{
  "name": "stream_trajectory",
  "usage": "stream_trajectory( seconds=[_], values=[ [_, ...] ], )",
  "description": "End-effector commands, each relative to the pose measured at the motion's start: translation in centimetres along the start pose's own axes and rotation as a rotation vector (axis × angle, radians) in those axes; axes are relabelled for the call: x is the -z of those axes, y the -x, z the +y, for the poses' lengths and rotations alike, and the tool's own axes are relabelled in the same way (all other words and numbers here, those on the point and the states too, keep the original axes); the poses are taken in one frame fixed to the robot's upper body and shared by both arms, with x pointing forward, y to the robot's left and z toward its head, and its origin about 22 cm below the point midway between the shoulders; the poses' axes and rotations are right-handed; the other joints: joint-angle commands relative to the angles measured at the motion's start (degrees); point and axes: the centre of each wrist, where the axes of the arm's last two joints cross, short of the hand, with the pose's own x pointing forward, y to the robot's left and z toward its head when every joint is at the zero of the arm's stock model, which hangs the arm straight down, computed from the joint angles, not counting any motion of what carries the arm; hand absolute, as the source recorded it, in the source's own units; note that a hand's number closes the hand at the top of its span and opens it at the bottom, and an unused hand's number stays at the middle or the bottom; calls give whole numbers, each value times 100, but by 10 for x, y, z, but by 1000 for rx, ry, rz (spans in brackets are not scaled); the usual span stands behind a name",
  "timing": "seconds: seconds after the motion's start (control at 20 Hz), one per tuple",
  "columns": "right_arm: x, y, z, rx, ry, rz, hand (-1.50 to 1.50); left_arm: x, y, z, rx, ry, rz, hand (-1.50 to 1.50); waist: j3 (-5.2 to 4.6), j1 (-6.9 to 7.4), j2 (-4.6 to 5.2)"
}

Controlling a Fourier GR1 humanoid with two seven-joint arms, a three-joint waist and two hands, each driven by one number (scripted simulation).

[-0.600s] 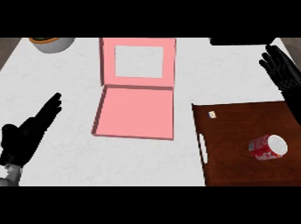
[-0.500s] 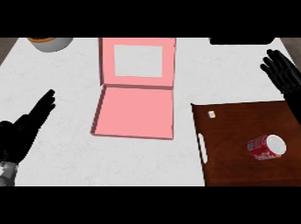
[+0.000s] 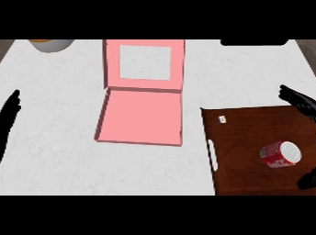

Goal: Pick the can from the tray and place it in the cardboard box

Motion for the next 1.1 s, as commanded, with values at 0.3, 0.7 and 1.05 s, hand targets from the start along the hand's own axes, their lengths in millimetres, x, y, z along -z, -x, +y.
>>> stream_trajectory(
  seconds=[0.3, 0.7, 1.05],
  values=[
    [-76, 58, -34, 120, -13, -205, -150, 2, 11, -6, 14, -45, 6, 0, 15, 137, 58],
    [-46, 36, -64, -355, -296, -53, -150, 16, 1, -17, 29, -41, -5, 0, -17, 240, 69],
    [-37, 41, -63, -549, -557, 63, -150, 10, 7, -25, 14, -40, 4, 0, -28, 203, 28]
  ],
)
